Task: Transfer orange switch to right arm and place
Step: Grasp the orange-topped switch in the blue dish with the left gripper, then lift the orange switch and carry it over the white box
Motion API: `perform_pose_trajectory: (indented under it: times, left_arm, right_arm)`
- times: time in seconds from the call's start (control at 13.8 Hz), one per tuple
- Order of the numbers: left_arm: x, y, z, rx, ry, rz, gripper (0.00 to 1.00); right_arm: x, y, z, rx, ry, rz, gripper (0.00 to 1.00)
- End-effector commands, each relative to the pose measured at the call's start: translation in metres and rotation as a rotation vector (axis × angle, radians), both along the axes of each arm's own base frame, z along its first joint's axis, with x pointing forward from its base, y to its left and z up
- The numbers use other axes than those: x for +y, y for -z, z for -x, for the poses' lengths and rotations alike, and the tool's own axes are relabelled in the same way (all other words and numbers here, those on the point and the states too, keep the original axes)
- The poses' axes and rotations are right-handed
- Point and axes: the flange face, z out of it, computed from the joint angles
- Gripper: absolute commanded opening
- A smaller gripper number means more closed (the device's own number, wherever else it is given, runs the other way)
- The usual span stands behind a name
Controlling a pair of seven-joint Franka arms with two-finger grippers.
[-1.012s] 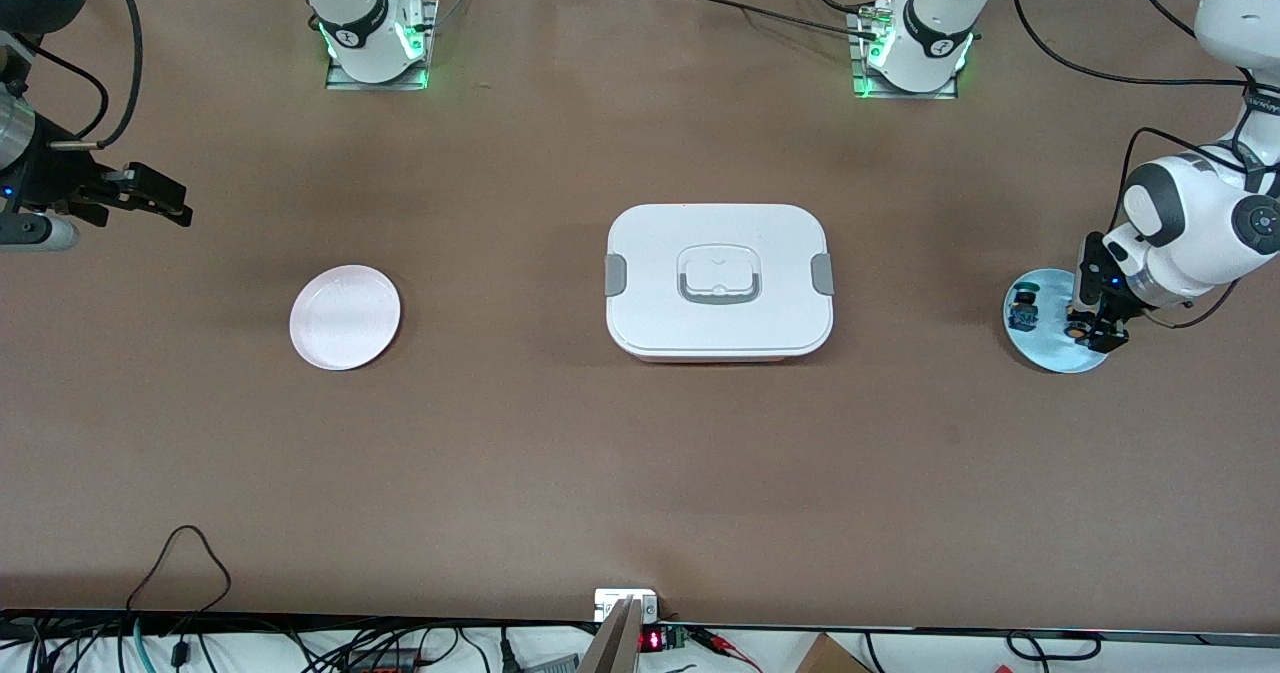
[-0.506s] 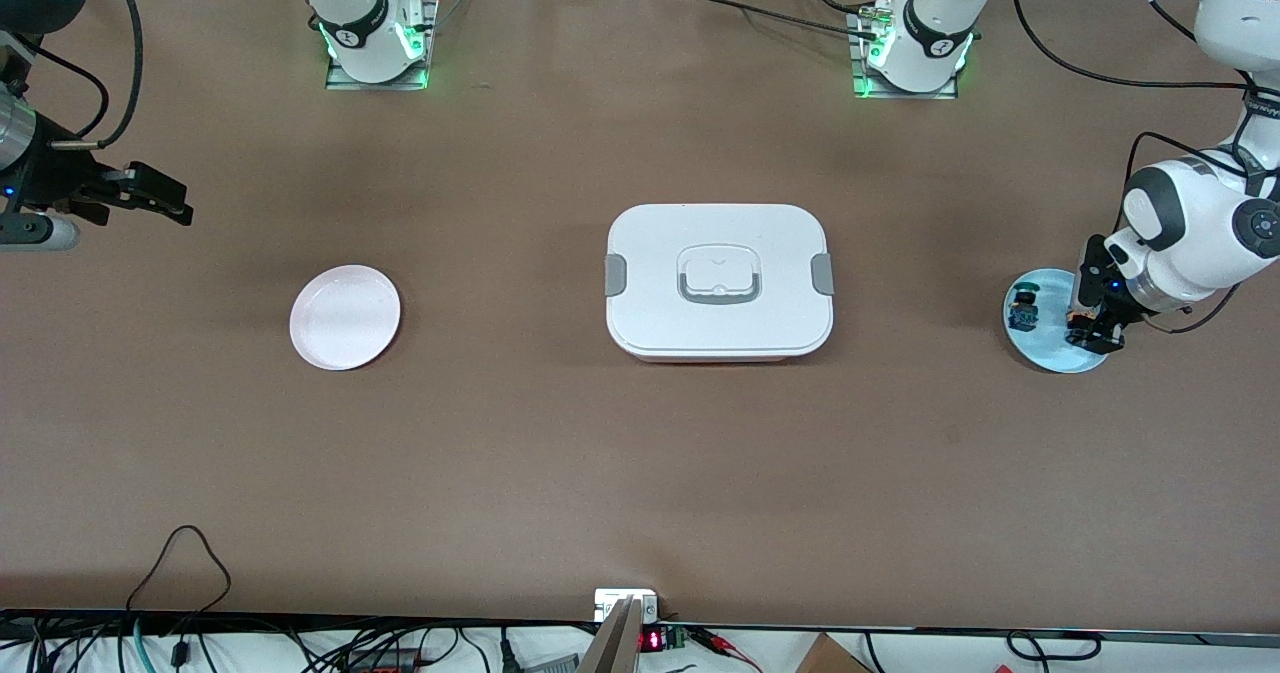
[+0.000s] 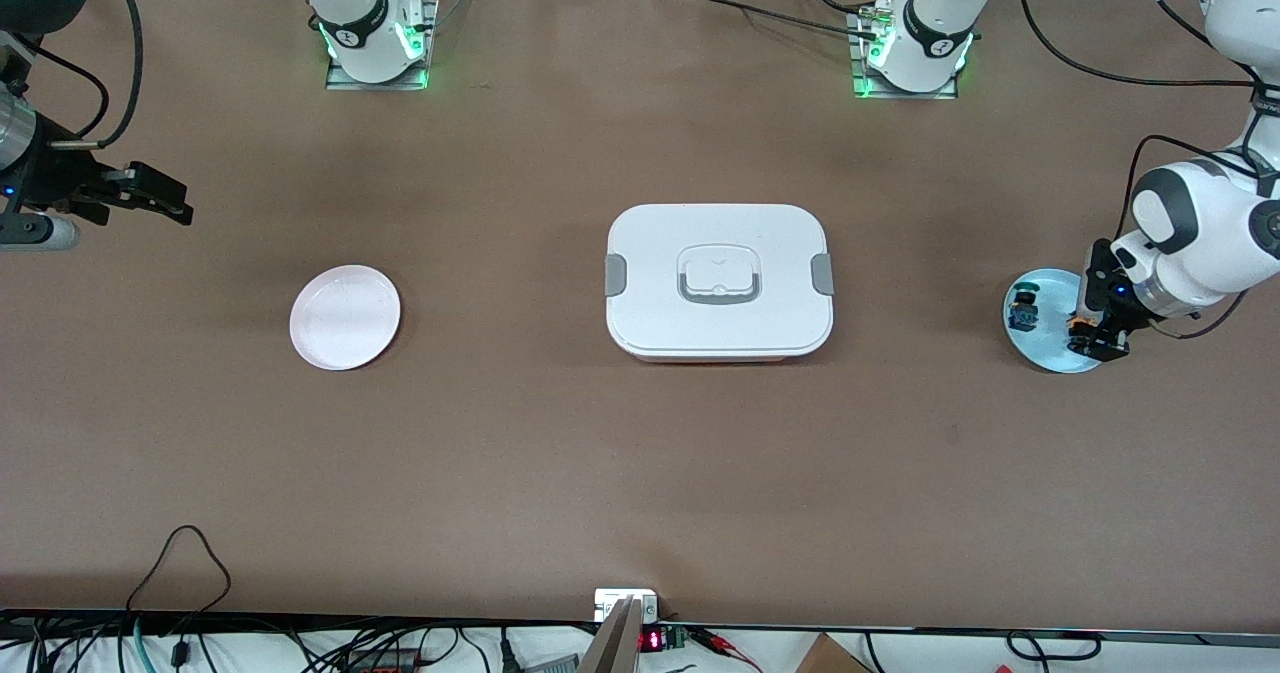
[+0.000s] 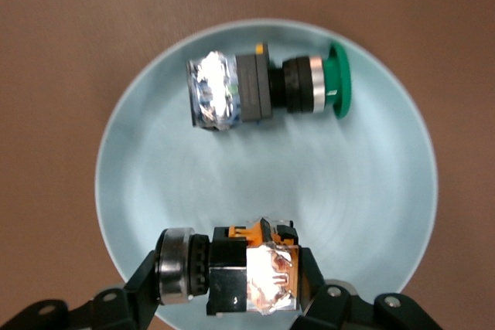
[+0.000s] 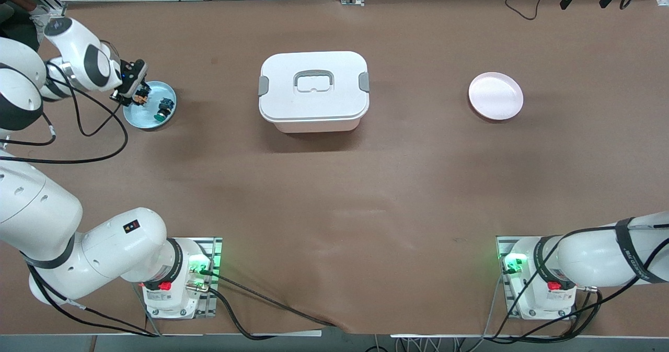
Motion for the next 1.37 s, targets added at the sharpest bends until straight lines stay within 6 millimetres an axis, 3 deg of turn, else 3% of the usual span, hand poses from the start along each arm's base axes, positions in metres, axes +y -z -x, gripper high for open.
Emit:
perform_pose_trajectory:
  times: [0.0, 0.14, 0.29, 0.51, 0.58, 0.87, 1.3]
  left_arm:
    - [-0.004, -0.045, -0.024, 0.11, 0.016, 0.093, 0.0]
    - [-0.019, -0.077, -0.038, 0.187, 0.016, 0.188, 0.0]
    - [-0.05, -0.101, -0.047, 0.247, 0.033, 0.294, 0.0]
    - [-0.095, -0.12, -0.047, 0.34, 0.037, 0.499, 0.0]
    - [-0.122, -0.123, -0.049, 0.362, 0.063, 0.544, 0.0]
    - [-0.197, -0.145, -0.05, 0.481, -0.048, 0.762, 0.0]
    - [-0.316, -0.191, -0.05, 0.558, -0.033, 1.123, 0.0]
  right_arm:
    - [-0.001, -0.004, 0.006, 0.001, 0.002, -0.005, 1.0]
    - [-0.001, -0.004, 0.005, -0.001, 0.004, -0.005, 1.0]
    - [0.0, -0.006, 0.005, -0.002, 0.013, -0.004, 1.0]
    - [0.0, -0.006, 0.005, -0.004, 0.008, -0.004, 1.0]
    - [0.0, -0.006, 0.005, -0.004, 0.008, -0.004, 1.0]
    - [0.0, -0.006, 0.004, -0.004, 0.012, -0.003, 1.0]
    - [-0.002, -0.008, 0.003, -0.01, 0.013, -0.003, 1.0]
